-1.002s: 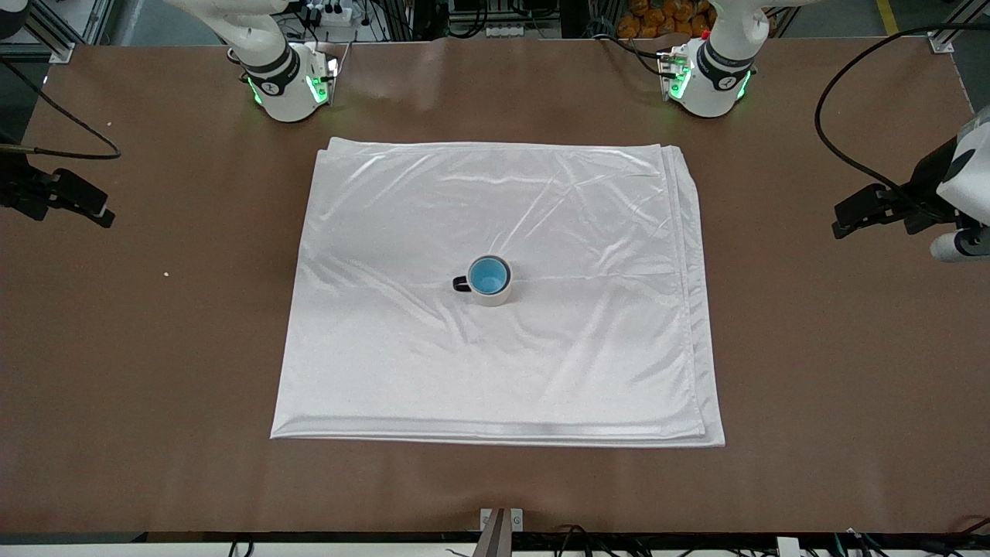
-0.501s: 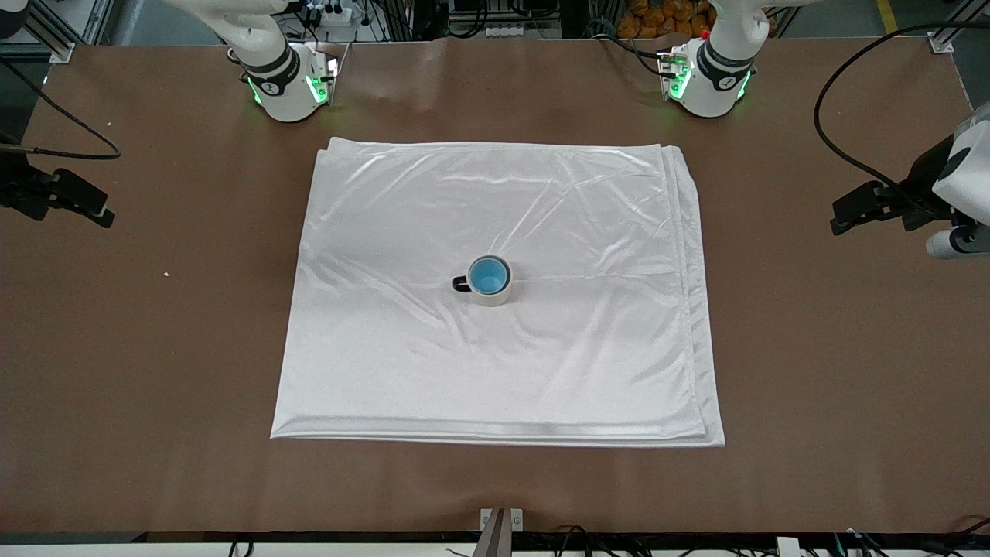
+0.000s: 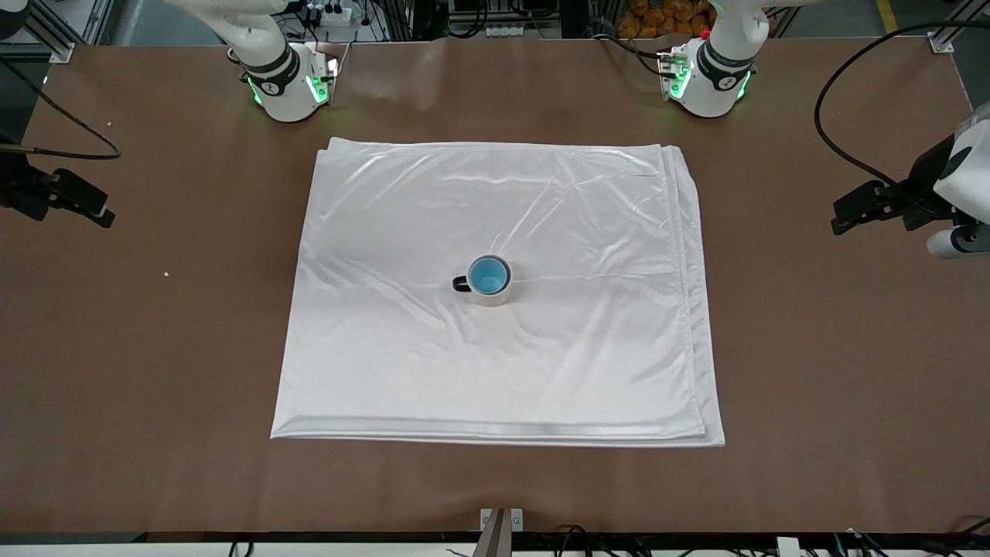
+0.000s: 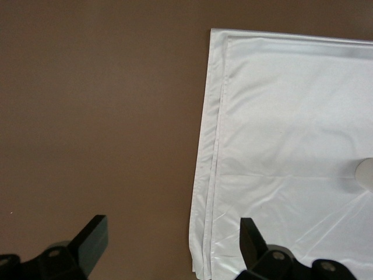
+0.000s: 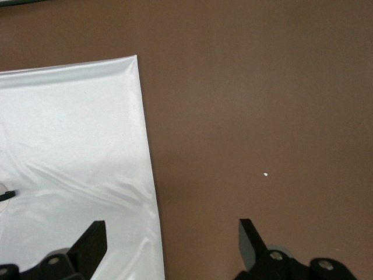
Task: Place blue cup into white mug on cloth
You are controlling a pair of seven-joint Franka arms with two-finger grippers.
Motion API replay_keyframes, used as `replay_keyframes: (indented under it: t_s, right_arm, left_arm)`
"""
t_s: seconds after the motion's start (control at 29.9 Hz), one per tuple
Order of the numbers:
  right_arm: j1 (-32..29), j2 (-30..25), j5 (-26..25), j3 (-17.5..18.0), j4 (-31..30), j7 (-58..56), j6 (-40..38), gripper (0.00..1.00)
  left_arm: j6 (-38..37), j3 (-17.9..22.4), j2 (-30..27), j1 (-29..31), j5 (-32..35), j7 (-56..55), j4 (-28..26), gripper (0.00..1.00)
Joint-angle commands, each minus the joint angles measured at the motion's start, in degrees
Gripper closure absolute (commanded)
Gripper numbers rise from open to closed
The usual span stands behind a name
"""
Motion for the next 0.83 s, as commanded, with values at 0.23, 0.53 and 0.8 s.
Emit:
replay_keyframes:
  t_s: [0.23, 0.53, 0.8]
  right_arm:
    - [-0.25, -0.42, 0.7, 0.15, -0.62, -0.32, 0.36, 0.0]
    - [-0.34, -0.42, 0.7, 0.06, -0.62, -0.58, 0.36, 0.0]
    - [-0.33, -0.42, 0.7, 0.06, -0.62, -0.58, 0.27, 0.0]
  left_arm:
    - [-0.03, -0.26, -1.51, 0.63, -0.78, -2.8, -1.36, 0.0]
    - [-0.03, -0.44, -1.51, 0.72, -0.52, -3.69, -1.36, 0.0]
    - [0.05, -0.35, -1.42, 0.98, -0.08, 0.35, -1.36, 0.0]
